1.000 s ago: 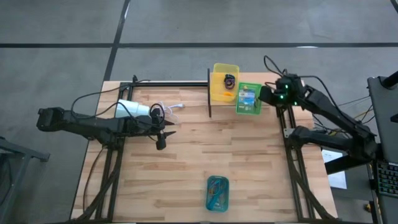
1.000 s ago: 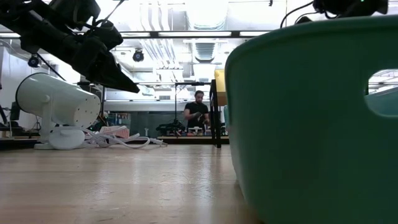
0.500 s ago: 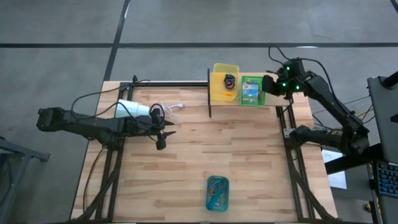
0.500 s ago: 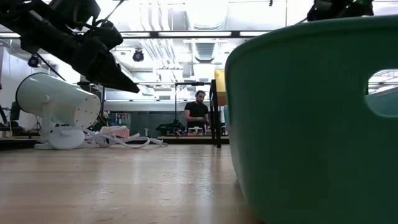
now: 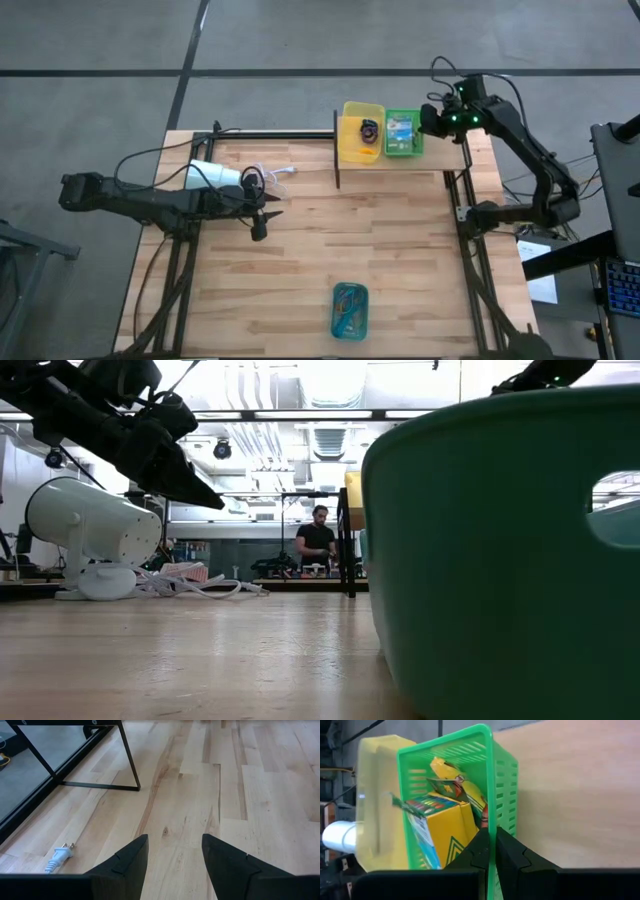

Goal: Pick & Place Office Desk Supplies
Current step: Put the green bin on the shelf

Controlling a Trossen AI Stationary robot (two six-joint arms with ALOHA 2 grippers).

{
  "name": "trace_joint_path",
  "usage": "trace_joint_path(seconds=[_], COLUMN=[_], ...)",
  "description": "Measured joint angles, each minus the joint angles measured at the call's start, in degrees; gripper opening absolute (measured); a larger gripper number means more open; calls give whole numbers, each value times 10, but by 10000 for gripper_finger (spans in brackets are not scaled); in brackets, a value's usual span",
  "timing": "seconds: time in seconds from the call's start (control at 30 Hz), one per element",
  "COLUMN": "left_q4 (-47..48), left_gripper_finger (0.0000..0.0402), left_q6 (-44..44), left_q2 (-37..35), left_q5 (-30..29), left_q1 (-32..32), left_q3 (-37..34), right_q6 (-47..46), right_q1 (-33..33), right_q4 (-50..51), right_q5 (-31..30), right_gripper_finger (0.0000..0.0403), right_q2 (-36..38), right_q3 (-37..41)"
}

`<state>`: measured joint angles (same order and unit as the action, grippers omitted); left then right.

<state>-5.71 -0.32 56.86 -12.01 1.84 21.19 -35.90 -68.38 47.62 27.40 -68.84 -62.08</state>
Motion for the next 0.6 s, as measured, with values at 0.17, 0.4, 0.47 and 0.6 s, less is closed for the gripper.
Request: trace_joint_path(seconds=[0.17,0.4,0.47,0.6], left_q4=[0,0,0,0], left_gripper_finger=[190,190,190,190], left_q6=[0,0,0,0], left_q2=[0,0,0,0], left_q5=[0,0,0,0], left_q1=[0,0,0,0], left_q3=[0,0,0,0], right_q6=[3,4,11,31], right_q1=[1,0,1,0], right_q4=[1,4,2,2], right_q5=[8,18,24,43], right_gripper_finger=[13,13,13,13], right_q2=[-40,-102,-111,-119], right_q3=[-41,-63,-64,-63])
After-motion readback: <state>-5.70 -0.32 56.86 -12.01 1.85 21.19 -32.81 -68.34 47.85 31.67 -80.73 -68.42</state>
